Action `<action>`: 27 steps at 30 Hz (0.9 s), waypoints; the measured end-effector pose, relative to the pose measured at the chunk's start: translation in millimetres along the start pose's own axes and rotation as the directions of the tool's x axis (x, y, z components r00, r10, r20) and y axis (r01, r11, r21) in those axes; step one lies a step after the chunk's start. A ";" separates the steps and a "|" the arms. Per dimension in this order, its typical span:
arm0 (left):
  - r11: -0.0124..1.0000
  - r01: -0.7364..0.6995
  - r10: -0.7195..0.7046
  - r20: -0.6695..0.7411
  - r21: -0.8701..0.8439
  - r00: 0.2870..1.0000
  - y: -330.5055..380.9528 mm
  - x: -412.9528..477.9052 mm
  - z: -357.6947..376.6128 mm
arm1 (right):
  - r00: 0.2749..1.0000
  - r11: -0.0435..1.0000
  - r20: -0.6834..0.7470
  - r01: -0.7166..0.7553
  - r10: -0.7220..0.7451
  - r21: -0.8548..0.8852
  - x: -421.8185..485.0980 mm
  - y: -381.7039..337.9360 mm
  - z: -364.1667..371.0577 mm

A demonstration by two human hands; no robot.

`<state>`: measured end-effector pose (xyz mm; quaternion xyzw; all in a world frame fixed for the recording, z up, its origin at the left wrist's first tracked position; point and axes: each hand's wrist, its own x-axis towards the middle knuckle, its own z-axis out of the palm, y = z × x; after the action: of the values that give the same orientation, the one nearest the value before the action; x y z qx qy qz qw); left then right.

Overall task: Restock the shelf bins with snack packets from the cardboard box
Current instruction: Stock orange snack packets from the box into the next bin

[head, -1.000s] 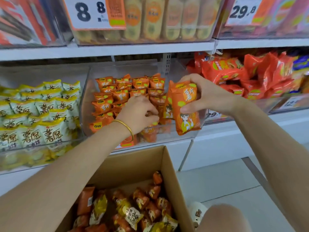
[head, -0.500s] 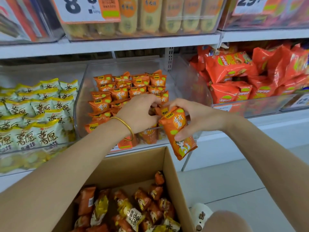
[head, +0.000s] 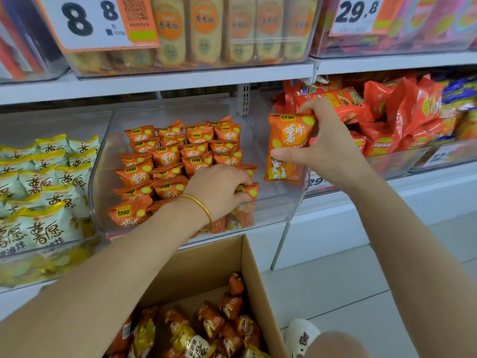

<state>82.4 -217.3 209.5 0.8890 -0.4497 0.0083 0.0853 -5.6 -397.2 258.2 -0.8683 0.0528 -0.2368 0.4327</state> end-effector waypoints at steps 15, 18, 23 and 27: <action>0.969 0.241 -0.232 -0.137 0.056 0.963 -56.7 108.0 -11.7 | 0.986 0.652 -0.158 -0.089 -0.047 -0.753 102.4 31.3 91.4; 0.957 0.274 -0.267 -0.082 0.092 0.960 -69.1 131.1 -6.6 | 0.991 0.547 -0.134 -0.097 -0.028 -0.831 117.2 44.1 110.5; 0.969 0.241 -0.240 -0.028 0.049 0.970 -86.3 140.6 -0.6 | 0.993 0.571 -0.099 -0.119 0.066 -0.812 132.1 58.2 121.0; 0.977 0.210 -0.208 -0.045 0.026 0.977 -89.8 138.8 -3.1 | 0.996 0.614 -0.058 -0.084 0.062 -0.785 132.0 71.2 126.2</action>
<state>237.2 -275.4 212.4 0.9322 -0.3517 0.0249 0.0817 176.6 -388.9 186.4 -0.9641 0.1916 -0.1828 0.0179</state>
